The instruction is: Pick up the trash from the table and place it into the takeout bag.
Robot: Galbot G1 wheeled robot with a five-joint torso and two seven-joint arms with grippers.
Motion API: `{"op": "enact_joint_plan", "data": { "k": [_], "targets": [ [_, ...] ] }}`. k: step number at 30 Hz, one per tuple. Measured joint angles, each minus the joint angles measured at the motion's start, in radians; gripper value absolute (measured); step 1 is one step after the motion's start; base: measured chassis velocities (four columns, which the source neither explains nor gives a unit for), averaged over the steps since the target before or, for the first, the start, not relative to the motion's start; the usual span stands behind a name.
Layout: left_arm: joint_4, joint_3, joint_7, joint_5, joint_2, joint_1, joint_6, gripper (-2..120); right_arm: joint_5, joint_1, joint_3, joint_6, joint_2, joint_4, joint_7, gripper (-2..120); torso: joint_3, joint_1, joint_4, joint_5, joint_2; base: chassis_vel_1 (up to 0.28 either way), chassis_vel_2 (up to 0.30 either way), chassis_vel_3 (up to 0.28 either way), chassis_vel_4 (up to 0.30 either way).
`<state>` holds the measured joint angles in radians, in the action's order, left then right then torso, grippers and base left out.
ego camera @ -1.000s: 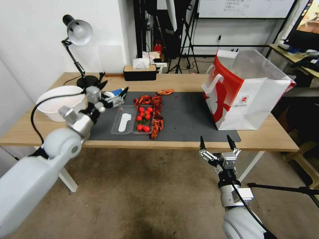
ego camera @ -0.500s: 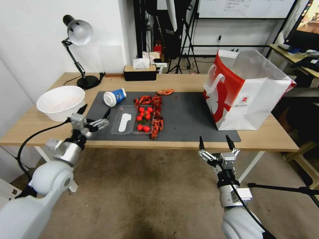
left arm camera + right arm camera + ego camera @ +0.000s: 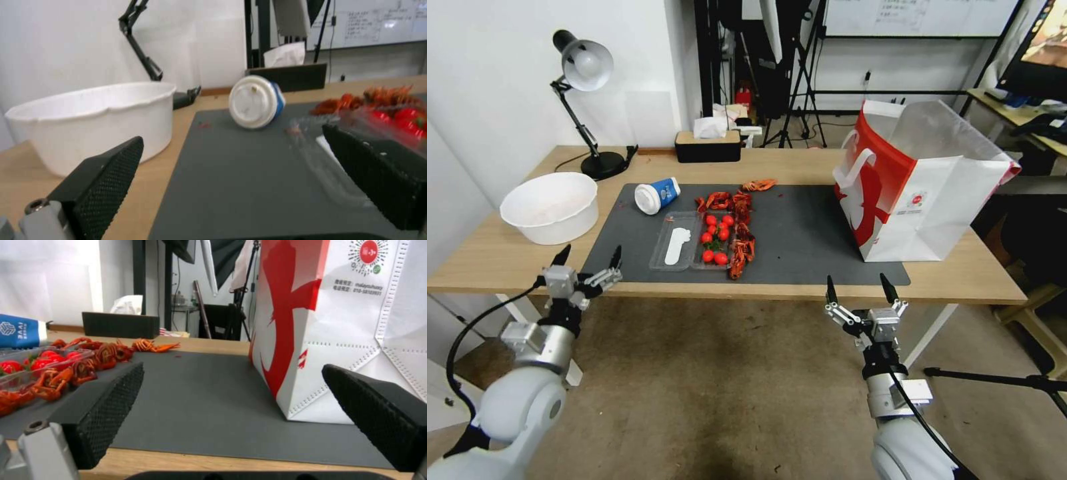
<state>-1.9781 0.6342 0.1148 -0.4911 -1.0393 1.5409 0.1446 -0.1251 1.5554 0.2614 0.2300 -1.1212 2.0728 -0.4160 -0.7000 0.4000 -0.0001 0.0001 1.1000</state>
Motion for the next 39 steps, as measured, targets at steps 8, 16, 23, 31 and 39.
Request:
{"op": "enact_joint_plan", "data": {
  "k": [8, 16, 23, 31, 39],
  "targets": [
    [0.019, 0.01, -0.005, 0.031, -0.02, 0.033, 0.043, 100, 0.004, -0.002, -0.005, 0.0, -0.004, -0.001, -0.001, 100, 0.0, 0.0, 0.0001, 0.0, 0.0, 0.0, 0.0, 0.0, 0.0],
    [0.019, 0.001, -0.009, 0.034, -0.008, 0.01, 0.044, 100, 0.006, -0.005, -0.007, 0.0, -0.003, -0.002, -0.001, 100, 0.0, 0.0, 0.0001, 0.0, 0.0, 0.0, 0.0, 0.0, 0.0],
    [0.041, -0.056, -0.036, 0.016, 0.038, -0.086, 0.019, 100, 0.006, -0.005, -0.007, -0.001, -0.003, 0.0, -0.001, 100, 0.0, 0.0, 0.0001, 0.0, 0.0, 0.0, 0.0, 0.0, 0.0],
    [0.128, -0.19, -0.049, -0.041, 0.102, -0.277, -0.017, 100, 0.008, -0.004, -0.003, -0.005, -0.005, 0.002, -0.002, 100, 0.0, 0.0, 0.0, 0.0, 0.0, 0.0, 0.0, 0.0, 0.0],
    [0.307, -0.299, -0.186, -0.165, 0.178, -0.446, -0.022, 100, 0.008, -0.008, 0.002, -0.01, -0.004, 0.002, -0.004, 100, 0.0, 0.0, 0.0001, -0.0002, 0.0, 0.0, 0.0, 0.0, 0.0]
  ]
}}
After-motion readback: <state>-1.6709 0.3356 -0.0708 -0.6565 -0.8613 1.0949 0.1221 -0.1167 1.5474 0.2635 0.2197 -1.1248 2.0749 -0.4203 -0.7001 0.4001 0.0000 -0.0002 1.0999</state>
